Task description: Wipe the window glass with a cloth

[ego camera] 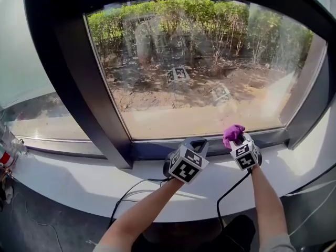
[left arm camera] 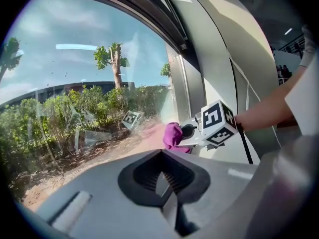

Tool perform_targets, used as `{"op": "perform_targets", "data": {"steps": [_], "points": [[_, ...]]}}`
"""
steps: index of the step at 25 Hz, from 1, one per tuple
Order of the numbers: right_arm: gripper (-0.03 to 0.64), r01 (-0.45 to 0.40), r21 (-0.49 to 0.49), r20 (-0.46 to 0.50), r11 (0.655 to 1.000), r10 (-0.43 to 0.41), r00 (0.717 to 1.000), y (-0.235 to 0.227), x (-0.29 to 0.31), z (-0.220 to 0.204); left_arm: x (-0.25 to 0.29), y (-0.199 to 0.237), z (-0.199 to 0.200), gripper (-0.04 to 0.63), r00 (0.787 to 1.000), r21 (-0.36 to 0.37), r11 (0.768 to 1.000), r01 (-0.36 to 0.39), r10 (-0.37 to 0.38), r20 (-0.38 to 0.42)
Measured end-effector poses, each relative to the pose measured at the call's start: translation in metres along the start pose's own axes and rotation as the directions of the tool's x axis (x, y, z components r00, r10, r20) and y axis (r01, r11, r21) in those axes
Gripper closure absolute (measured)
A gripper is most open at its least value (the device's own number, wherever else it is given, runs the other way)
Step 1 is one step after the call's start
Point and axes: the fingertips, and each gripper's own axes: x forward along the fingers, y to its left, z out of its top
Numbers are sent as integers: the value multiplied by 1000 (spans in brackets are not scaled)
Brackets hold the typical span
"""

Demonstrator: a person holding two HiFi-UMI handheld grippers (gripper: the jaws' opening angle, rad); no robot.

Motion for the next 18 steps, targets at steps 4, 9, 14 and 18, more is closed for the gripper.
{"op": "perform_targets", "data": {"steps": [4,9,14,18], "points": [[508,29,51,-19,998,-28,999,8,5,-2,-6,1,-3,595,999,11,999,35,-35,11],[508,59,47,5,997,-59,998,1,2,0,0,-3,0,595,999,14,999,46,-46,19],[508,9,-40,39,999,-7,999,3,-2,-2,17,-16,2,595,999,6,999,36,-36,-12],[508,-14,-118,53,993,21,998,-7,-8,-11,32,-32,5,595,999,-2,1000,20,-20,-41]]}}
